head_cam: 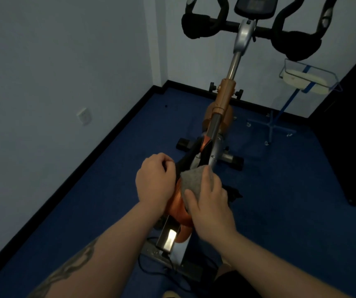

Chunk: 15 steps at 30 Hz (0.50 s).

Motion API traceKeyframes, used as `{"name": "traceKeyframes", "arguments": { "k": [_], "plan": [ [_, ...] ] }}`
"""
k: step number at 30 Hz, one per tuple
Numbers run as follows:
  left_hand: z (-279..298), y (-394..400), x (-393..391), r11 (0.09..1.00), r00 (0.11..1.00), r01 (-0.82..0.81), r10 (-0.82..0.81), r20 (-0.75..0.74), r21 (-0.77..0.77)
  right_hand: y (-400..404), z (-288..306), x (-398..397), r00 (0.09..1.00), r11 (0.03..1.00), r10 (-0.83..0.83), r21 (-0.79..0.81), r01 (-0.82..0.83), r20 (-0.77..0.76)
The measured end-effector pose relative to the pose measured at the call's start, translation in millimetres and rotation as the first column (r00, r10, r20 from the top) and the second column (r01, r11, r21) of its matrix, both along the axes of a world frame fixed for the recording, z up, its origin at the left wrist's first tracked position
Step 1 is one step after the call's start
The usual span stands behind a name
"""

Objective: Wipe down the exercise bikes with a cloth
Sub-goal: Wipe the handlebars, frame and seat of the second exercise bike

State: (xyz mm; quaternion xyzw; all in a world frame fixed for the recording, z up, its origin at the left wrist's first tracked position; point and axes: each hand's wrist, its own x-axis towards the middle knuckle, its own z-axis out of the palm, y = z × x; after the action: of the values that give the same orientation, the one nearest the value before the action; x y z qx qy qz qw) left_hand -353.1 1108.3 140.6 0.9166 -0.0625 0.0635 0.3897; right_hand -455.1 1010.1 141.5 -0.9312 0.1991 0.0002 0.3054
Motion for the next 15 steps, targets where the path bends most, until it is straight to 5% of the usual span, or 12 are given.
{"name": "traceKeyframes", "arguments": {
  "k": [6, 11, 15],
  "plan": [
    [-2, 1, 1, 1.000, 1.000, 0.021, -0.021, -0.010, -0.008, -23, 7, 62, 0.963, 0.962, -0.194, 0.155, 0.224, -0.185],
    [-1, 1, 2, 1.000, 1.000, 0.014, -0.014, -0.006, -0.015, 9, 2, -10, 0.999, 0.999, -0.043, 0.029, 0.043, 0.000],
    [-1, 1, 2, 1.000, 1.000, 0.025, -0.025, -0.002, -0.005, -2, 2, 24, 0.993, 0.998, -0.070, -0.008, 0.069, -0.097]
  ]
}}
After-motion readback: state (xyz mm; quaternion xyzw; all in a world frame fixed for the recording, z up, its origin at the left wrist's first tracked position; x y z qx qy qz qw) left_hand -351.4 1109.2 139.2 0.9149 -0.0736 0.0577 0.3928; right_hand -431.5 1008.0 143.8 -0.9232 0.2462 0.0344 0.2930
